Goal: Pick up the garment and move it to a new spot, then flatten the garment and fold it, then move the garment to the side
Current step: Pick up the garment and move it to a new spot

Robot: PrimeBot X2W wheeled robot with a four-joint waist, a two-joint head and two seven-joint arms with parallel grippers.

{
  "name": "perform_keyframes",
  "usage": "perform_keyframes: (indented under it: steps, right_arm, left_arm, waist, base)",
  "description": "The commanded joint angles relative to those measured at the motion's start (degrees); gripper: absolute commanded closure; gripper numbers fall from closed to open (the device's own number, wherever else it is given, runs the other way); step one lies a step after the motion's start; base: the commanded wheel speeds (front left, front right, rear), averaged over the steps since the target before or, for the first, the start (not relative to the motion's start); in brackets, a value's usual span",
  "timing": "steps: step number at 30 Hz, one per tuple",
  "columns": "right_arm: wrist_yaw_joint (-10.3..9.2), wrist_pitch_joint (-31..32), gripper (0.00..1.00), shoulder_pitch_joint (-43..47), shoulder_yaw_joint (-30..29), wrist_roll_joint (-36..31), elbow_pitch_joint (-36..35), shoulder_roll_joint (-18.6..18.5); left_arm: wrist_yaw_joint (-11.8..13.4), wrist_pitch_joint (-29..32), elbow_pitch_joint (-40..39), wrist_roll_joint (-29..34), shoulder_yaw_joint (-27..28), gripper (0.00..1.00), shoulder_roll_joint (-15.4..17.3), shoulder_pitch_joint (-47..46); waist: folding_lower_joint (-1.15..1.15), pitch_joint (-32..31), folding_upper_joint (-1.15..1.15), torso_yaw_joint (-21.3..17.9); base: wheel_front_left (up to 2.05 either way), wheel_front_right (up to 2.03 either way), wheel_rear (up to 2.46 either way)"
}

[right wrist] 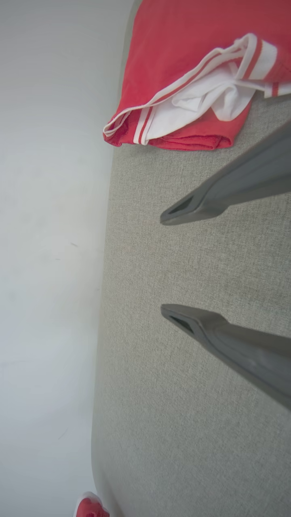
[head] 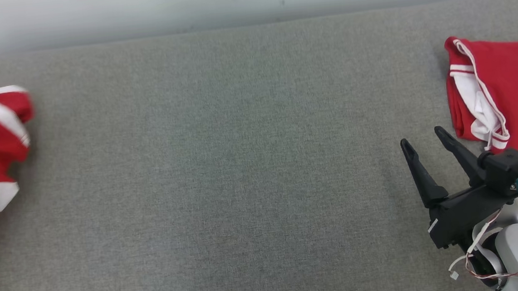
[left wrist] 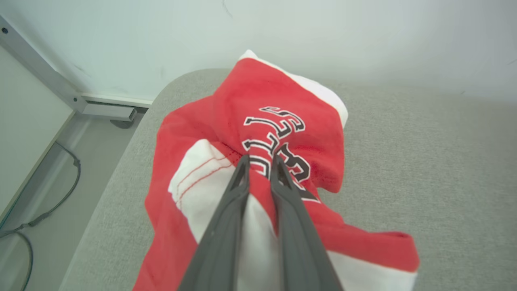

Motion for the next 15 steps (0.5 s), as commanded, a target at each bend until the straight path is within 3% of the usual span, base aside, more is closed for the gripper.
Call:
perform_keyframes:
  steps: [1, 8, 15]
  right_arm:
    - [-0.03, -0.3, 0.00, 0.0, 0.2, 0.4, 0.4, 0.1]
    - [-0.03, -1.2, 0.00, 0.1, 1.1, 1.3, 1.9, 0.6]
    - [-0.03, -2.3, 0.00, -0.3, 1.5, 2.0, 3.1, 1.3]
  left_arm:
    - [0.1, -1.5, -2.7, -0.6, -1.6, 1.00, 0.9, -0.6]
    - [0.1, -5.9, -14.8, -0.6, -7.7, 1.00, 2.9, -1.7]
    - [0.2, -5.8, -24.0, 0.4, -10.5, 1.00, 2.7, -1.8]
  waist:
    - [0.00, -1.5, -0.01, 0.3]
    - [0.00, -4.1, -0.01, -0.4]
    - [0.00, -5.0, -0.01, -2.4]
  base:
    - [0.00, 0.00, 0.00]
    - [0.00, 0.00, 0.00]
    - [0.00, 0.00, 0.00]
